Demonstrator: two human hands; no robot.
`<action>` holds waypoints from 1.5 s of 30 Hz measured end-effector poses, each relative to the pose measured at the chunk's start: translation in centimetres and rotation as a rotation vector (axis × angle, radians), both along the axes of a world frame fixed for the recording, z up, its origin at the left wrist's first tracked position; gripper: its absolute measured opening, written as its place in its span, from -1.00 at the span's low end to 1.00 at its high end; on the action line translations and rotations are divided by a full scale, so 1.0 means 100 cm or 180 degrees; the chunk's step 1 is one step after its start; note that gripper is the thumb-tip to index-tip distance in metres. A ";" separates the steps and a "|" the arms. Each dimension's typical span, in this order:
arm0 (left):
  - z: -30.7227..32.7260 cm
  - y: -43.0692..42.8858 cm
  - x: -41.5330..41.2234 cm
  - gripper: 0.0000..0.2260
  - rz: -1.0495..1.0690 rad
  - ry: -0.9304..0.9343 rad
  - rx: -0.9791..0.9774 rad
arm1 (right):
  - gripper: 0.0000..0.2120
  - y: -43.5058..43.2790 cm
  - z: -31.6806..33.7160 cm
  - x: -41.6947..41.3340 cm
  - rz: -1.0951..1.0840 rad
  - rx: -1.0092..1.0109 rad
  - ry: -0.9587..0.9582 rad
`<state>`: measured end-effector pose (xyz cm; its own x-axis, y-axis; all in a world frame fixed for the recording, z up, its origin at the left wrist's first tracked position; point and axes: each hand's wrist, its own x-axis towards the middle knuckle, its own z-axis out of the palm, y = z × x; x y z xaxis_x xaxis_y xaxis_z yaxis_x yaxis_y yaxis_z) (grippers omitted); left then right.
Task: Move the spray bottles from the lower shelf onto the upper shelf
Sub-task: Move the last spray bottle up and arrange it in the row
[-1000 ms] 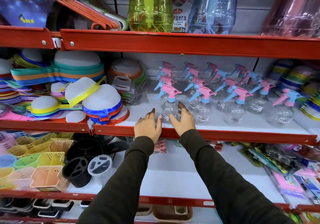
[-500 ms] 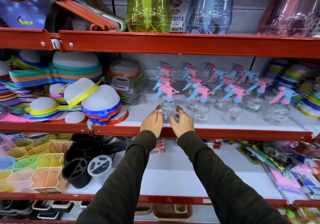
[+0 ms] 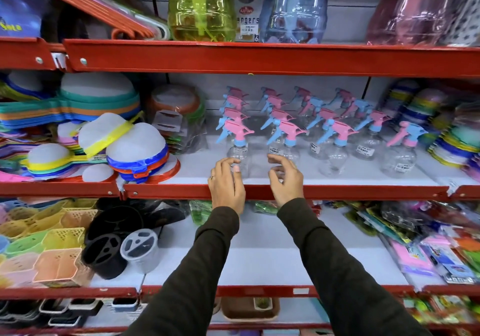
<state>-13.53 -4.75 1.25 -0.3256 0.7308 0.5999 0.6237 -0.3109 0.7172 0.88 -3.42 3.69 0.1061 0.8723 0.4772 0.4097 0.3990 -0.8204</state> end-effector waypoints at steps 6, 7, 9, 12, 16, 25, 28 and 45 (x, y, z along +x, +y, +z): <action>0.003 0.007 0.054 -0.55 -0.0623 -0.0079 -0.0251 | -0.69 0.005 -0.003 0.049 -0.0476 0.0053 0.0431; 0.005 0.009 0.061 -0.53 -0.0637 -0.0074 -0.0374 | -0.67 0.009 -0.002 0.055 -0.0445 -0.0133 0.0462; 0.012 0.014 0.075 -0.53 -0.0671 -0.0078 -0.0686 | -0.61 0.016 0.003 0.065 -0.0277 -0.0547 0.0452; 0.024 0.022 0.084 -0.52 -0.0793 -0.0206 -0.1144 | -0.53 0.027 0.012 0.072 -0.0013 -0.0968 0.0230; 0.034 0.033 0.091 -0.52 -0.0981 -0.0373 -0.1420 | -0.55 0.032 0.016 0.078 0.0265 -0.1087 -0.0081; 0.026 0.035 0.095 -0.50 -0.0837 -0.0333 -0.1387 | -0.50 0.037 0.007 0.083 0.0469 -0.1098 -0.0130; 0.024 0.035 0.095 -0.50 -0.0788 -0.0305 -0.1400 | -0.49 0.039 0.006 0.084 0.0476 -0.1095 -0.0143; 0.000 0.021 0.151 -0.68 0.0074 -0.0011 -0.0028 | -0.67 0.020 -0.005 0.149 -0.0396 0.0139 0.0603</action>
